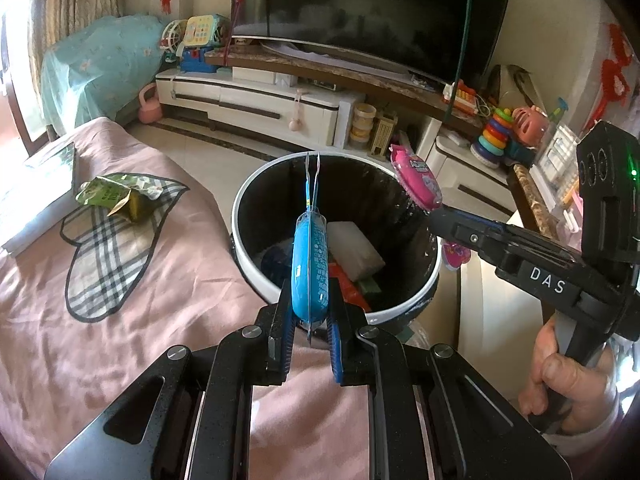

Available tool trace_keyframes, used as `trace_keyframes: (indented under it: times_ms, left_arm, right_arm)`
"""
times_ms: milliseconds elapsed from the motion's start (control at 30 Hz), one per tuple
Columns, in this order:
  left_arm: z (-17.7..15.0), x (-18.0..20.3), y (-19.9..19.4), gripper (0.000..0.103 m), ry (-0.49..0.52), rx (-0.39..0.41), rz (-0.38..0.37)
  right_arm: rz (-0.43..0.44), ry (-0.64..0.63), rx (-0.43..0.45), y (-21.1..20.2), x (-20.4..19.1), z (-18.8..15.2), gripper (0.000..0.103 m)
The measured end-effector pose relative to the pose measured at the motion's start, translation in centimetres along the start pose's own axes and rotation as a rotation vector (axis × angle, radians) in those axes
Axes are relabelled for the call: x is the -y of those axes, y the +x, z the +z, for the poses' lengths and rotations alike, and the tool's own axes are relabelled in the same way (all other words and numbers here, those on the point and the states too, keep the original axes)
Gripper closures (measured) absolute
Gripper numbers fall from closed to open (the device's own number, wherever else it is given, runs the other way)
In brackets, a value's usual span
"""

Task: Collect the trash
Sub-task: 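Carry both toy brushes over the bin and open both tools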

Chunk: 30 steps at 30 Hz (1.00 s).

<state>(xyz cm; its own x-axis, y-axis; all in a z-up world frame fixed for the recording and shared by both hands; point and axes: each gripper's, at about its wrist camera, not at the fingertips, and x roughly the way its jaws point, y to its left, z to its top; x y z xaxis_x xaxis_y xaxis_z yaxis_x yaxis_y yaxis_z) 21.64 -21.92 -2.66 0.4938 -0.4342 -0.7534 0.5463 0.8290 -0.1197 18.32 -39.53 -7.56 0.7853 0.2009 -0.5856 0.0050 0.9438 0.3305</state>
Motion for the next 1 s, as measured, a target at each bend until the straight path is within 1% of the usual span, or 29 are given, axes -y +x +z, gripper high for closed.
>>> trace_keyframes:
  times_ms: [500, 1000]
  left_arm:
    - [1.1, 0.1, 2.3, 0.09, -0.006, -0.034, 0.006]
    - [2.0, 0.3, 3.0, 0.09, 0.001, -0.039, 0.011]
  right_arm:
    - [-0.008, -0.006, -0.041, 1.7, 0.6, 0.7, 0.083]
    - [-0.016, -0.009, -0.063, 2.8, 0.8, 1.1, 0.083]
